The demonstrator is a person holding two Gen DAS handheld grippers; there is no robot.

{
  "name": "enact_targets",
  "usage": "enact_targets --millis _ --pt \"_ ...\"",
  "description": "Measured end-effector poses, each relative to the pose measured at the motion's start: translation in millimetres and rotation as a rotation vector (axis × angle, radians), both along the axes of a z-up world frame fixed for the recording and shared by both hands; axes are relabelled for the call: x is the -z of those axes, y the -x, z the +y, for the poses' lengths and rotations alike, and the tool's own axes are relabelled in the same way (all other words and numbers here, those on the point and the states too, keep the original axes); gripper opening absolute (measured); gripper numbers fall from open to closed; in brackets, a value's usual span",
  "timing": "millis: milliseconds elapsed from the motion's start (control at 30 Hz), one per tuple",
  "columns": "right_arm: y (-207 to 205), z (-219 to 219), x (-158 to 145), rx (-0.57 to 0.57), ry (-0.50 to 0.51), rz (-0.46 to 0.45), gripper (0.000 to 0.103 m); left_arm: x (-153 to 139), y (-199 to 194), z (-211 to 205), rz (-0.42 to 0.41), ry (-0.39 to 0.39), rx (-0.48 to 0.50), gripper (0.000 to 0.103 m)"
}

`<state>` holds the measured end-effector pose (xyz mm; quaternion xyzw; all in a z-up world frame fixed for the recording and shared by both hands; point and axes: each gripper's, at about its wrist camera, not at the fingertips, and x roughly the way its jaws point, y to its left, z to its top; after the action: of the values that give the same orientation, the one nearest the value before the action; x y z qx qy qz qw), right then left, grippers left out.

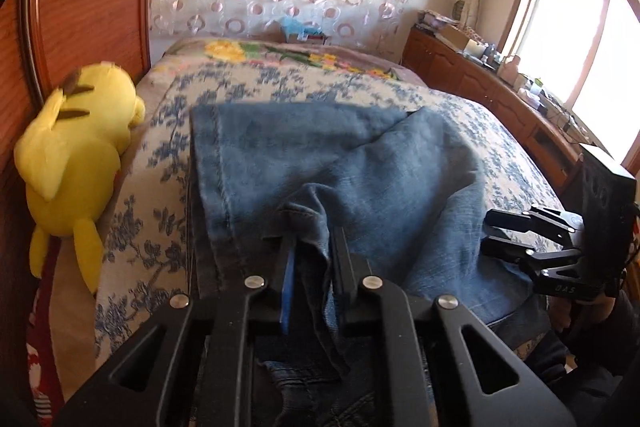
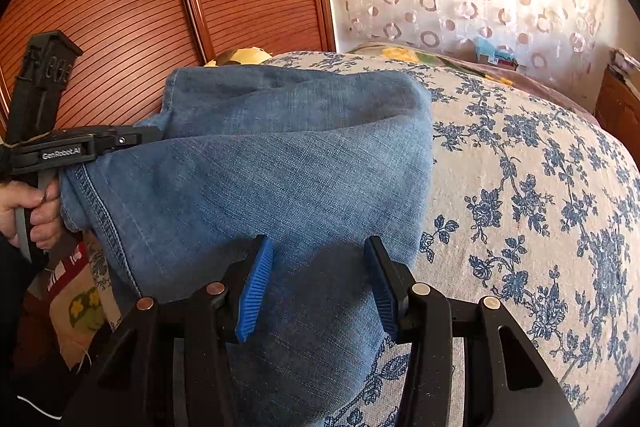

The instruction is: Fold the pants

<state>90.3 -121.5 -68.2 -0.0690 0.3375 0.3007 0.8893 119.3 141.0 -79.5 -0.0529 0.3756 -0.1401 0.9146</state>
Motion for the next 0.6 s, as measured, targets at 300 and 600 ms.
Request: enact_targets --millis 300,600 --pt "2 -7 1 0.013 -0.026 -0.001 0.049 -51 -3 9 -0.126 -0.028 -0.025 0.015" --pt "5 -7 1 0.015 -0.033 0.002 0.049 -68 -37 16 -0.146 -0.109 -0.044 0.015"
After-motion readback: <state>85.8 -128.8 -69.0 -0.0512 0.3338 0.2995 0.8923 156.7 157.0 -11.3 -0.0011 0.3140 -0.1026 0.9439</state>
